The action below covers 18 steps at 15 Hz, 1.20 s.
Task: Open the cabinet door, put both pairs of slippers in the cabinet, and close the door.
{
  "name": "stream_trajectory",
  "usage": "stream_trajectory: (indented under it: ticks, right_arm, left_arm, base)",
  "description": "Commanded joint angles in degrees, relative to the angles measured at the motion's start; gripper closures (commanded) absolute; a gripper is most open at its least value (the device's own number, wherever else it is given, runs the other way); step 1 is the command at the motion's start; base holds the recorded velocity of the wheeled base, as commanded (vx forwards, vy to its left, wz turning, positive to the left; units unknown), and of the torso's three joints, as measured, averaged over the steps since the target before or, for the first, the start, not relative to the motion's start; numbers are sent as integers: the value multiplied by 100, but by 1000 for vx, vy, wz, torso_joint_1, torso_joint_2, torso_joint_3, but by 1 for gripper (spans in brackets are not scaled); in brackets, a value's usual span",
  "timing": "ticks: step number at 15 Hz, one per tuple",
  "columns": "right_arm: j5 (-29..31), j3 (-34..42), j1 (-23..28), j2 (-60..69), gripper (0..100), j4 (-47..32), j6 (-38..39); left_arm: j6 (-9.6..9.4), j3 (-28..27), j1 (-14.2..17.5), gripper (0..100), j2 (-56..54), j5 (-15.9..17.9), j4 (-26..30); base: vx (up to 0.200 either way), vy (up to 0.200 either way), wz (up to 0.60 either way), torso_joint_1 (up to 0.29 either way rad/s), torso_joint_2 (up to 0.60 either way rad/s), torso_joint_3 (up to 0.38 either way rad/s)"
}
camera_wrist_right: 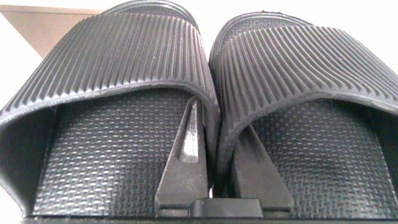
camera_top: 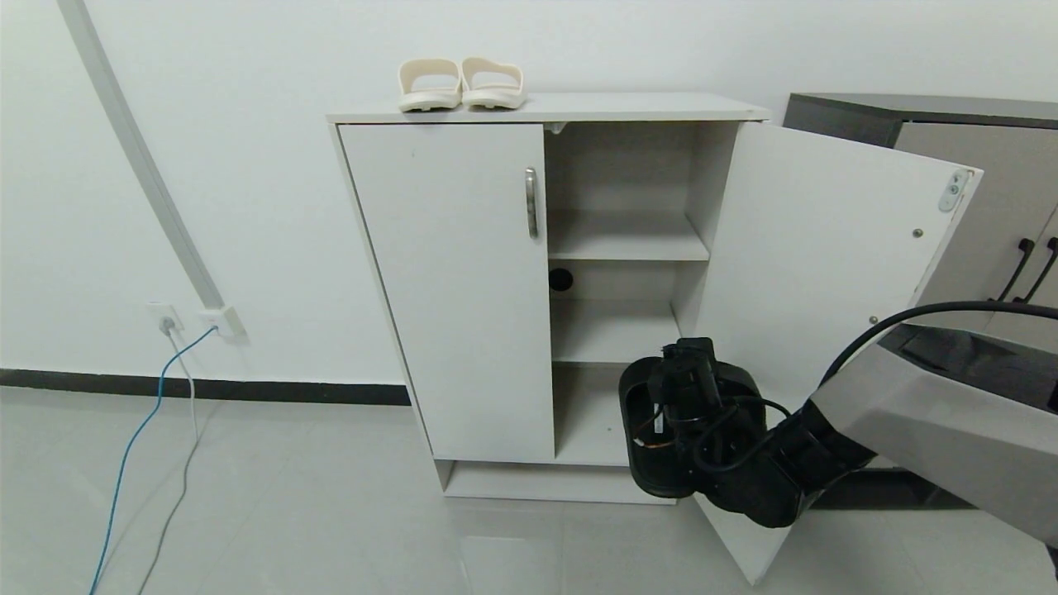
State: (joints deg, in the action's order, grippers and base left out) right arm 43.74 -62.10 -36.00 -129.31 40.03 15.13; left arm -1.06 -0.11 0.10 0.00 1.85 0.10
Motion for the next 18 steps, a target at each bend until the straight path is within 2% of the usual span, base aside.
stream_trajectory:
  ticks: [1, 9, 14, 18]
  right_arm:
    - [3, -13, 58, 2, 100, 4, -1]
    - [3, -22, 49, 11, 100, 22, -10]
    - [-173, -57, -505, 37, 100, 145, 43]
    - [-322, -733, -593, -543, 100, 136, 245]
  left_arm:
    - [1, 2, -1, 100, 9, -1, -1]
    - [1, 2, -1, 100, 9, -1, -1]
    - [1, 2, 8, 100, 9, -1, -1]
    - [1, -7, 8, 100, 9, -1, -1]
  base:
    - [0, 0, 0, 0, 0, 0]
    - [0, 0, 0, 0, 0, 0]
    - [0, 0, 0, 0, 0, 0]
    - [0, 0, 0, 0, 0, 0]
